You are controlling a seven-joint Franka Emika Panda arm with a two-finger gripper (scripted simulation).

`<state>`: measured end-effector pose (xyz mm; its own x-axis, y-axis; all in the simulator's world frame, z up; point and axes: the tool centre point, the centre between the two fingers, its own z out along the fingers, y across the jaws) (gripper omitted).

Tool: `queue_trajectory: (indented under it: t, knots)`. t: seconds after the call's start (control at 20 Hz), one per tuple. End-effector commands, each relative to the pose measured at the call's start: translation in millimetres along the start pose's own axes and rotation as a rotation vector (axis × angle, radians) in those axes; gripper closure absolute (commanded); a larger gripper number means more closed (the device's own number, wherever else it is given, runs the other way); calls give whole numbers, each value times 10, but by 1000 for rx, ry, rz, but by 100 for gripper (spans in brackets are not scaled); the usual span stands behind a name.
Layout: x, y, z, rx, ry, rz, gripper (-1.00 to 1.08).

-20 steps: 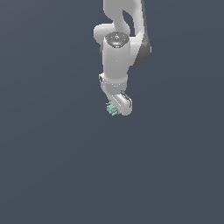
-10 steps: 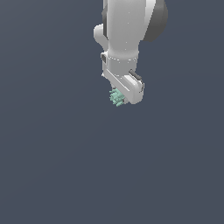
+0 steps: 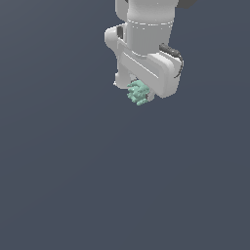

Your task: Pick up the object and move it to a goal position.

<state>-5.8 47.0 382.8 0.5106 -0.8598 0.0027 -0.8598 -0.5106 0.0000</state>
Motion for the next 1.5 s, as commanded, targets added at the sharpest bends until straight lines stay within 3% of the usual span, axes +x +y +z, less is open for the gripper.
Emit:
queue_trajectory:
  t: [0.0, 0.7, 1.45]
  knots:
    - [-4, -63, -180, -1, -1, -1, 108]
    - [-2, -348, -925, 0, -2, -2, 108]
    - [6, -457, -1174, 0, -2, -2, 108]
